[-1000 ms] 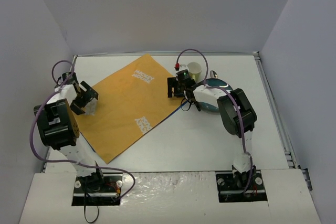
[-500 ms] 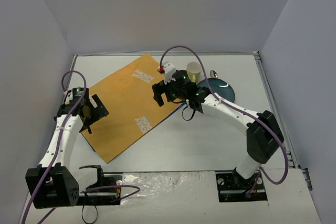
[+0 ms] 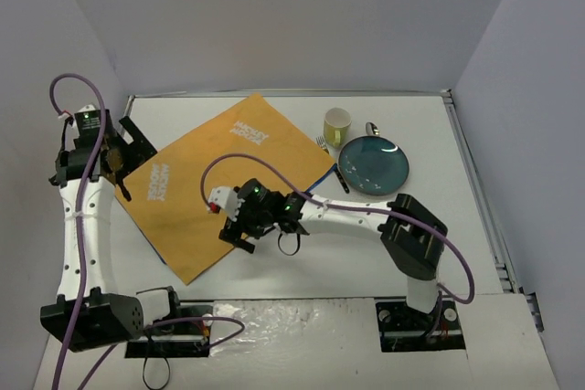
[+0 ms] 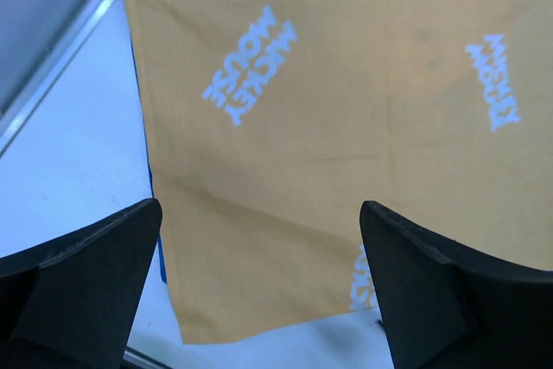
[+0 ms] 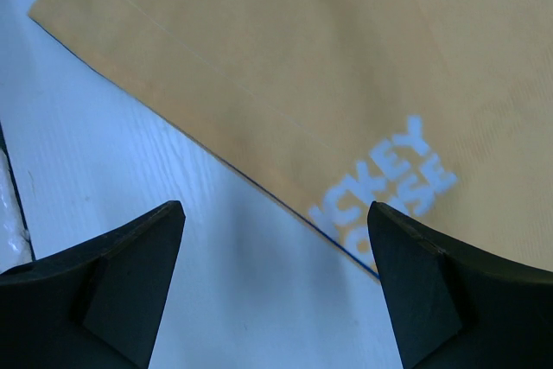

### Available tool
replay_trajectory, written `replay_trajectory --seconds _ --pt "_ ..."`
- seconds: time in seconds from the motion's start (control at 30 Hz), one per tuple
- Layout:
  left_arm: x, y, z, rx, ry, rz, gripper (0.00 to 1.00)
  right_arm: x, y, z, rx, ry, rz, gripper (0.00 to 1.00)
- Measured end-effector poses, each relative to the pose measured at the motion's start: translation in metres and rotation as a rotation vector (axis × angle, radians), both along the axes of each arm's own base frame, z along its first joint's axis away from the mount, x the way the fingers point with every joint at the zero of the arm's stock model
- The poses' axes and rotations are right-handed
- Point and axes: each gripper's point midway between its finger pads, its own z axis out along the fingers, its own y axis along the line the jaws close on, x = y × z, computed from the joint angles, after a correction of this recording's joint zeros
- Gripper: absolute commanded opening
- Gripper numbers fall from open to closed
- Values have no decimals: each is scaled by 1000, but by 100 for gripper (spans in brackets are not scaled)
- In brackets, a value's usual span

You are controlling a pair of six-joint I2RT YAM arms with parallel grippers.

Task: Set the dinner table for one person

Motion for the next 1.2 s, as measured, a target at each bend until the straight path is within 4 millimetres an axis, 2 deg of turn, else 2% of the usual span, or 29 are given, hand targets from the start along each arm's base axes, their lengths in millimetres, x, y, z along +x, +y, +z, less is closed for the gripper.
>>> replay_trajectory --seconds 0.13,0.2,0.27,0.4,0.7,0.8,0.9,1.03,1.2 --pt "13 0 58 20 -106 -43 97 -28 44 -18 -10 -21 110 75" --pt "12 -5 75 17 -144 -71 97 -42 61 -28 -19 -32 152 72" --pt "7 -10 83 10 -161 -94 97 -53 74 -37 -28 -43 188 69" --pt "-5 -19 83 -5 -144 -120 97 -63 89 -50 -45 -64 220 63" --pt "-10 -31 77 -16 -114 -168 97 -54 107 -62 -47 -110 201 51" --pt "-11 -33 76 -16 -109 -178 97 -53 108 -61 -45 -117 197 34" --pt "-10 -34 76 -14 -108 -185 97 -54 108 -61 -46 -119 198 11" --pt "-10 -35 75 -13 -107 -190 97 -53 108 -61 -49 -124 188 3" --pt "-9 -36 75 -14 -105 -193 97 -44 110 -54 -26 -103 157 1"
